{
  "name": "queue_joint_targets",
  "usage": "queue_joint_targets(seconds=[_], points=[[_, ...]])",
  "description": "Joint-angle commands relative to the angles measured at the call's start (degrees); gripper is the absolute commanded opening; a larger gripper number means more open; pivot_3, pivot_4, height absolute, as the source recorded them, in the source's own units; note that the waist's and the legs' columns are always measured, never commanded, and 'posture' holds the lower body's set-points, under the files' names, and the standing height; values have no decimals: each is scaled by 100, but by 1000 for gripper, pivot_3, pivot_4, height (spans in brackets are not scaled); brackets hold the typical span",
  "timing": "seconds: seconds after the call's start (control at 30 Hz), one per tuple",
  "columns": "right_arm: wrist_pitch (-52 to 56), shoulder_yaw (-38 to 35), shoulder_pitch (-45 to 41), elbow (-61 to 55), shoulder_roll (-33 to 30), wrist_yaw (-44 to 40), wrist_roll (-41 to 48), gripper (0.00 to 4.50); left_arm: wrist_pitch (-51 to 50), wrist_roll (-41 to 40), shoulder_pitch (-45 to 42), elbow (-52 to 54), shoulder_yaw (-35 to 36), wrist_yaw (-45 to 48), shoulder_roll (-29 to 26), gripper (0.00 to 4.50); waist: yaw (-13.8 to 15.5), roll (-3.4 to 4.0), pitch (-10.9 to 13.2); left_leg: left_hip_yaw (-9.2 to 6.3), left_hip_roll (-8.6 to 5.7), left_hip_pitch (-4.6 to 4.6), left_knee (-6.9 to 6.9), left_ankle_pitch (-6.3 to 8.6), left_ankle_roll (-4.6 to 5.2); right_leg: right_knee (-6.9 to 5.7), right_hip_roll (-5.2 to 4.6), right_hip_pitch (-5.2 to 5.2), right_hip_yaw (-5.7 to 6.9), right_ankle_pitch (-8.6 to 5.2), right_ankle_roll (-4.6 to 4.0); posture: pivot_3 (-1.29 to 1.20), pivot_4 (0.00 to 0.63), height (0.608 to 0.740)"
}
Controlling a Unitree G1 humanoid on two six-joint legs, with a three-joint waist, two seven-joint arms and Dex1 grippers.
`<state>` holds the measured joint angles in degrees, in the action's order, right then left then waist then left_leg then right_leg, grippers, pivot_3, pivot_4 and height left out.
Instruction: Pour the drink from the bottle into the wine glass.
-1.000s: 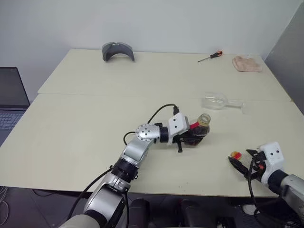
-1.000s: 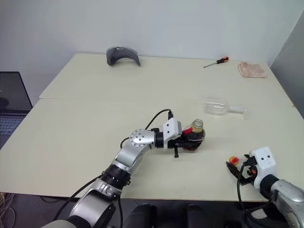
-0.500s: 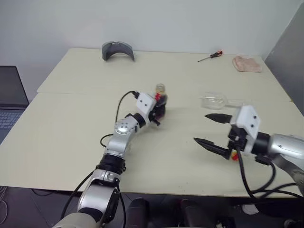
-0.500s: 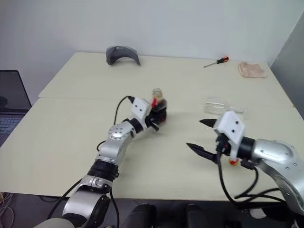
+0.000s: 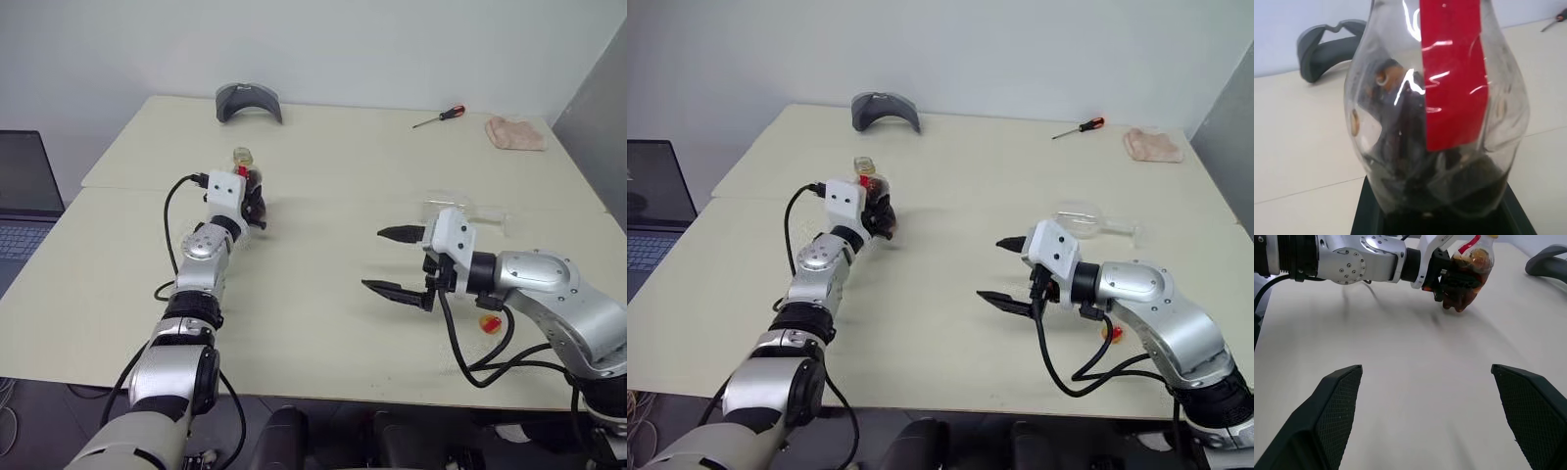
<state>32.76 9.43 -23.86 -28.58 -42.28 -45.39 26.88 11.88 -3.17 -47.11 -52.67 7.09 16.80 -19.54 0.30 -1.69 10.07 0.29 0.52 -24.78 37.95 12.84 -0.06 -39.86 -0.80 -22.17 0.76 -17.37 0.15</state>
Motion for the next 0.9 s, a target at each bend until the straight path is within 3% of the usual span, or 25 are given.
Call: queue_joint_targets(seconds=[0.03, 0.23, 0.6, 0.9], points=[[-242, 52, -226, 41, 78, -169, -192, 4500, 302, 42, -180, -63, 73, -192, -60, 747, -4, -1, 1, 0, 0, 0, 0, 0, 0, -1, 0, -1, 0, 0, 0, 0, 150, 740], [-238, 30, -325, 112, 189, -248, -288, 4500, 338, -129, -277, -527, 259, -456, 20, 747, -19, -2, 0, 0, 1, 0, 0, -1, -1, -4, 0, -3, 1, 0, -1, 0, 150, 740], [-2, -197, -223, -106, 154, -216, -223, 4500, 440, -296, 91, -117, 370, -358, 217, 4374, -27, -1, 0, 2, 2, 2, 0, -2, -3, -8, -2, -3, 0, 1, -1, 0, 150, 740], [309, -546, 123, -455, -41, -228, 34, 4500, -354, -289, 1284, 1867, 350, -676, 241, 4478, -32, 0, -1, 1, 3, 3, 0, -2, -4, -11, -4, -3, -1, 1, -2, 0, 150, 740]])
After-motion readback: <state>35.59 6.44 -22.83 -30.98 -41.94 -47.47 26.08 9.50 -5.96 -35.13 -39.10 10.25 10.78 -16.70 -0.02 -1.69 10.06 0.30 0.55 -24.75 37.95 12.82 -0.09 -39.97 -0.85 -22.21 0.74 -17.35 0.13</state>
